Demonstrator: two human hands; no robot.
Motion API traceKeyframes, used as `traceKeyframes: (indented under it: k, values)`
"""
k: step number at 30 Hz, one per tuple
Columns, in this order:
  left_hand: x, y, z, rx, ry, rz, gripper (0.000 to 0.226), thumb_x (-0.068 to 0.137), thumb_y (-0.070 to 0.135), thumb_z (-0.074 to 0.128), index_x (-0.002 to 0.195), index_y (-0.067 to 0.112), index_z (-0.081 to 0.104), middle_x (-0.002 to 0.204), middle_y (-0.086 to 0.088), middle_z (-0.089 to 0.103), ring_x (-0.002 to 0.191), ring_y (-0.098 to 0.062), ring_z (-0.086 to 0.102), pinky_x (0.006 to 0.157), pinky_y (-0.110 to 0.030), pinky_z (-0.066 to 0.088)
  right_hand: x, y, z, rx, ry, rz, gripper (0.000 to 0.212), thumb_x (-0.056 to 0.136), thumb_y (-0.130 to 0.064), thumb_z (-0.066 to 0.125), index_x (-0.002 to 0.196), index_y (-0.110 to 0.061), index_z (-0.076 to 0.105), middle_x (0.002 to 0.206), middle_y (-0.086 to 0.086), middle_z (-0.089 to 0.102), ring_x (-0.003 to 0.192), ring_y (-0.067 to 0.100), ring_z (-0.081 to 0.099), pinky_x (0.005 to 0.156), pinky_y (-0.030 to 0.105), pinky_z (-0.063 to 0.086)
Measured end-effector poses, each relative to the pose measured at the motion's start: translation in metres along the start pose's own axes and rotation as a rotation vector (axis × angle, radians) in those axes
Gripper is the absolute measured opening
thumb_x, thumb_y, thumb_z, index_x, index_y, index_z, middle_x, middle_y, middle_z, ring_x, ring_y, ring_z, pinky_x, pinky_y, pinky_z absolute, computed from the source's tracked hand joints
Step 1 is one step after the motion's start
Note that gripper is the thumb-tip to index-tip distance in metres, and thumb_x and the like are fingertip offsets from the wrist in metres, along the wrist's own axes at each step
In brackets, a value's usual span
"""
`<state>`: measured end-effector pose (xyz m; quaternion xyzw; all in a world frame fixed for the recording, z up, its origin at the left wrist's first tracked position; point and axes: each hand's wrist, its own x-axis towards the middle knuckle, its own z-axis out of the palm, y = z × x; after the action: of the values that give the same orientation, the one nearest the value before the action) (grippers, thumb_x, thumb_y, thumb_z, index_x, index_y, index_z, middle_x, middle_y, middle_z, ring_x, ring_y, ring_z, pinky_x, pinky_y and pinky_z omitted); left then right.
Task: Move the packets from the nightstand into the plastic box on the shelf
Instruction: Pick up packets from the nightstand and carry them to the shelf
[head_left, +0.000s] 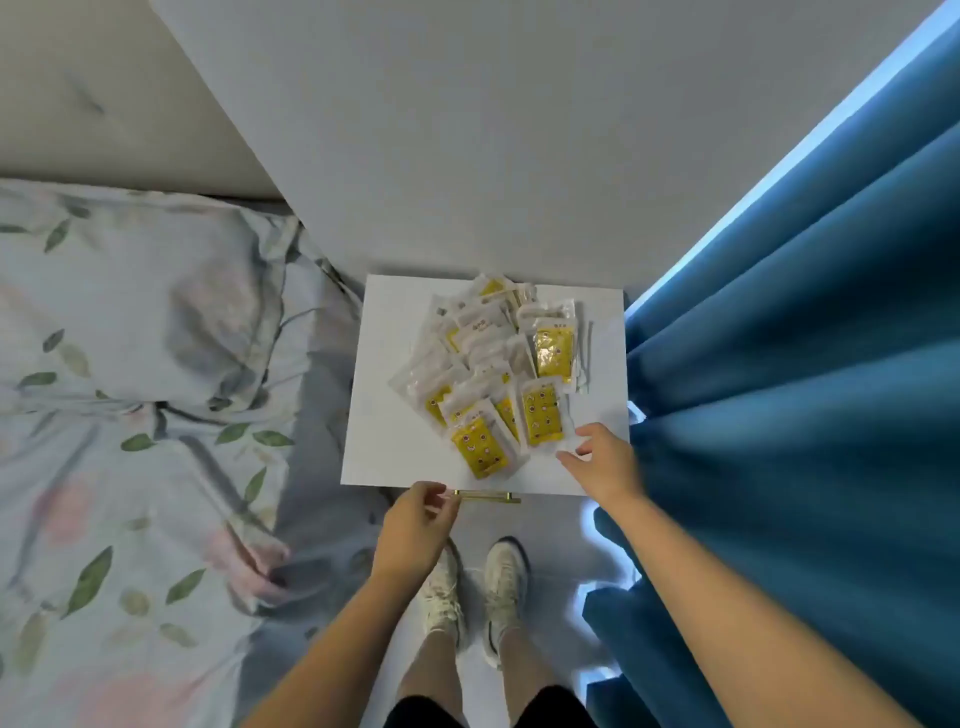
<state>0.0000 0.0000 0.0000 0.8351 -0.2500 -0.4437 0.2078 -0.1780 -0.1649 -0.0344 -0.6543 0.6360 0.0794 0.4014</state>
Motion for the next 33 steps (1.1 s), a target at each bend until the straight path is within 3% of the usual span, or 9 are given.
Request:
traceKeyframes:
  k: [6, 12, 15, 21, 24, 26, 28, 31, 33]
  values:
    - [0.060, 0.000, 0.028, -0.205, 0.016, -0.033, 0.031, 0.093, 0.031, 0.062, 0.119, 0.013, 0.060, 0.104, 0.006, 0.063, 0.085, -0.005, 0.058, 0.068, -0.012, 0.042, 0.063, -0.005, 0.037, 0.206, 0.093, 0.079, 0.058, 0.084, -0.034, 0.073, 0.130, -0.008, 0.050, 0.128, 0.014, 0.058, 0.117, 0.032, 0.055, 0.088, 0.034, 0.044]
    - [0.092, 0.015, 0.035, -0.389, 0.015, 0.011, 0.016, 0.094, 0.029, 0.060, 0.110, 0.025, 0.057, 0.094, 0.013, 0.062, 0.084, -0.002, 0.059, 0.063, -0.002, 0.043, 0.095, -0.012, 0.063, -0.049, 0.112, 0.116, 0.079, 0.071, -0.047, 0.080, 0.129, -0.009, 0.044, 0.131, 0.014, 0.049, 0.124, 0.036, 0.042, 0.096, 0.046, 0.044]
    - [0.101, 0.022, 0.037, -0.420, -0.018, 0.013, 0.016, 0.094, 0.028, 0.061, 0.109, 0.023, 0.059, 0.095, 0.010, 0.063, 0.082, -0.004, 0.060, 0.063, -0.005, 0.046, 0.098, -0.012, 0.069, -0.007, 0.116, 0.155, 0.069, 0.070, -0.042, 0.083, 0.121, -0.009, 0.051, 0.121, 0.013, 0.058, 0.115, 0.034, 0.054, 0.091, 0.045, 0.051]
    - [0.107, 0.033, 0.040, -0.488, -0.098, 0.025, 0.024, 0.090, 0.028, 0.067, 0.110, 0.027, 0.054, 0.100, 0.016, 0.061, 0.087, 0.000, 0.062, 0.065, -0.008, 0.050, 0.071, -0.015, 0.056, 0.483, 0.186, 0.049, 0.027, 0.090, -0.024, 0.067, 0.114, -0.013, 0.062, 0.109, 0.006, 0.067, 0.092, 0.014, 0.063, 0.069, 0.013, 0.049]
    - [0.105, 0.037, 0.038, -0.531, -0.221, 0.045, 0.033, 0.084, 0.034, 0.072, 0.111, 0.023, 0.059, 0.105, 0.012, 0.067, 0.094, -0.004, 0.066, 0.079, -0.020, 0.055, 0.046, -0.027, 0.054, 0.777, -0.064, 0.034, 0.011, 0.095, -0.020, 0.060, 0.105, -0.025, 0.062, 0.101, -0.006, 0.071, 0.094, 0.009, 0.068, 0.070, 0.015, 0.055]
    - [0.102, 0.035, 0.033, -0.558, -0.265, 0.045, 0.017, 0.085, 0.027, 0.072, 0.099, 0.018, 0.068, 0.097, -0.004, 0.076, 0.090, -0.018, 0.071, 0.083, -0.035, 0.058, 0.033, -0.032, 0.060, 0.797, -0.214, -0.019, 0.011, 0.097, -0.029, 0.056, 0.101, -0.026, 0.065, 0.096, -0.006, 0.073, 0.093, 0.007, 0.069, 0.071, 0.015, 0.054]
    - [0.101, 0.025, 0.025, -0.569, -0.181, 0.011, 0.005, 0.088, 0.020, 0.070, 0.091, 0.016, 0.072, 0.091, -0.010, 0.077, 0.085, -0.022, 0.073, 0.085, -0.044, 0.058, 0.028, -0.036, 0.065, 0.836, -0.210, -0.034, 0.022, 0.092, -0.046, 0.054, 0.103, -0.031, 0.066, 0.095, -0.012, 0.073, 0.093, 0.003, 0.068, 0.071, 0.011, 0.052]
    - [0.098, 0.004, 0.013, -0.607, 0.009, -0.075, 0.018, 0.089, 0.019, 0.069, 0.104, 0.011, 0.064, 0.103, -0.012, 0.074, 0.086, -0.020, 0.073, 0.078, -0.036, 0.060, 0.037, -0.037, 0.079, 0.564, -0.035, -0.025, 0.034, 0.082, -0.042, 0.073, 0.111, -0.032, 0.057, 0.108, -0.017, 0.063, 0.107, 0.010, 0.061, 0.073, 0.011, 0.050]
    - [0.095, -0.012, 0.006, -0.682, 0.082, -0.128, 0.048, 0.087, 0.015, 0.070, 0.130, 0.014, 0.047, 0.122, -0.013, 0.065, 0.099, -0.022, 0.069, 0.086, -0.038, 0.057, 0.043, -0.035, 0.094, 0.239, -0.020, -0.046, 0.069, 0.070, -0.038, 0.084, 0.127, -0.023, 0.048, 0.127, -0.003, 0.053, 0.120, 0.019, 0.049, 0.090, 0.030, 0.051]
